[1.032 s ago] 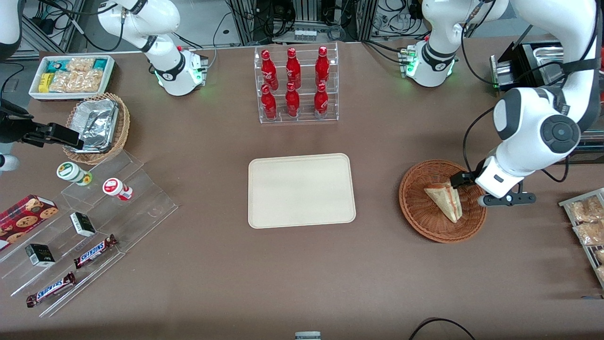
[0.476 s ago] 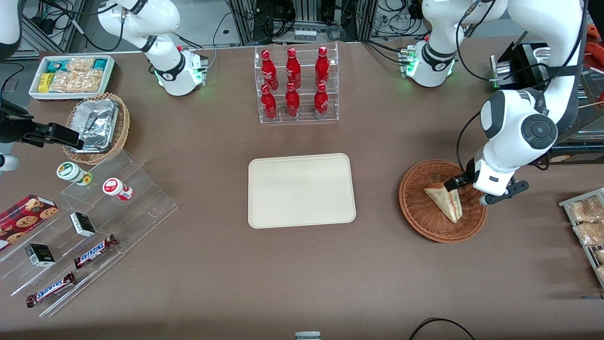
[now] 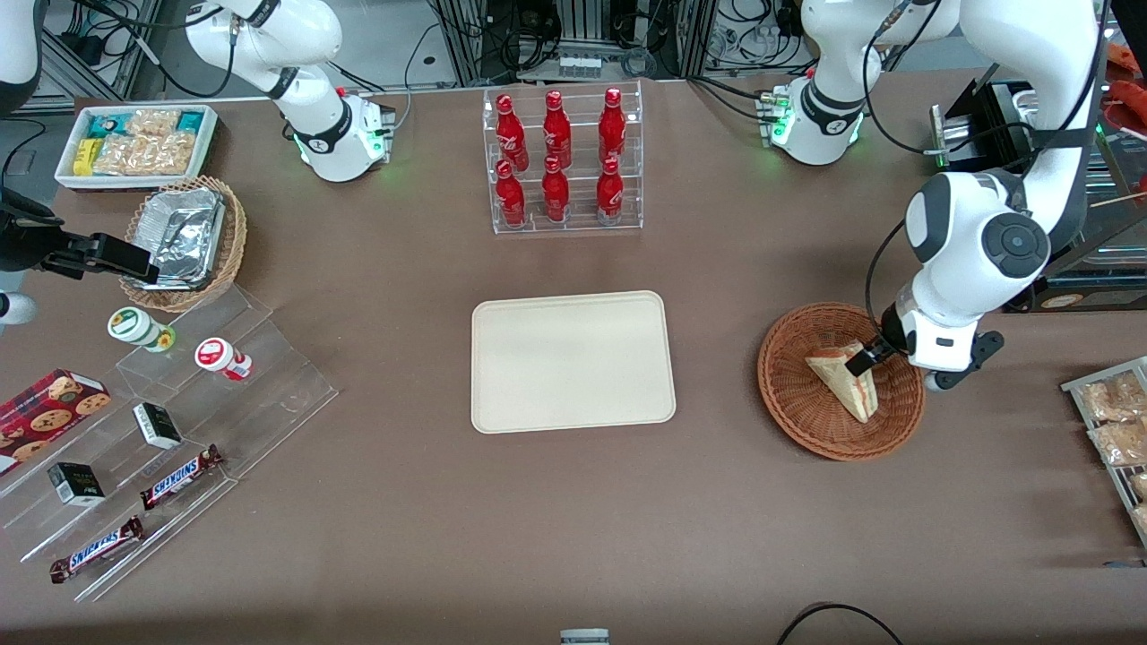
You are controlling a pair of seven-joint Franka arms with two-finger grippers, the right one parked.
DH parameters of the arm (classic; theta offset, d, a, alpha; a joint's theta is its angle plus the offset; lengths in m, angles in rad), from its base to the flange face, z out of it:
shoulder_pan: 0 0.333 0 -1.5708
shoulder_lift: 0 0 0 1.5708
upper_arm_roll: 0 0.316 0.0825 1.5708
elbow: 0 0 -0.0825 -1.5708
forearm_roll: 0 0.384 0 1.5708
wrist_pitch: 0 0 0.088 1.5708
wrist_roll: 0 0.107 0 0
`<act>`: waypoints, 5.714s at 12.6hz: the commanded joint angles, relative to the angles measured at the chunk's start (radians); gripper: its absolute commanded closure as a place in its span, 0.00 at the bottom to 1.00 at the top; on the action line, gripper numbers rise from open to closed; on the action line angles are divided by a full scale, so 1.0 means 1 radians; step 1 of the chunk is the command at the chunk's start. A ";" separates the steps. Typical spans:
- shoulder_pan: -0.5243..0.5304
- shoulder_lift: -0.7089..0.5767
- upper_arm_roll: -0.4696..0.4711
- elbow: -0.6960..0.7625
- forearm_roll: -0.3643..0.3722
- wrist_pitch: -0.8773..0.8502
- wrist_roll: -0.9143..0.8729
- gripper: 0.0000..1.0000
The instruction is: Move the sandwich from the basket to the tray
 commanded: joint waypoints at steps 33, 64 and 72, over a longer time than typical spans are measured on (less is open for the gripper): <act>-0.350 0.284 0.003 0.463 0.013 -0.379 0.037 1.00; -0.710 0.616 -0.003 0.986 -0.030 -0.477 -0.331 0.00; -0.552 0.432 0.017 0.889 -0.015 -0.634 0.056 0.00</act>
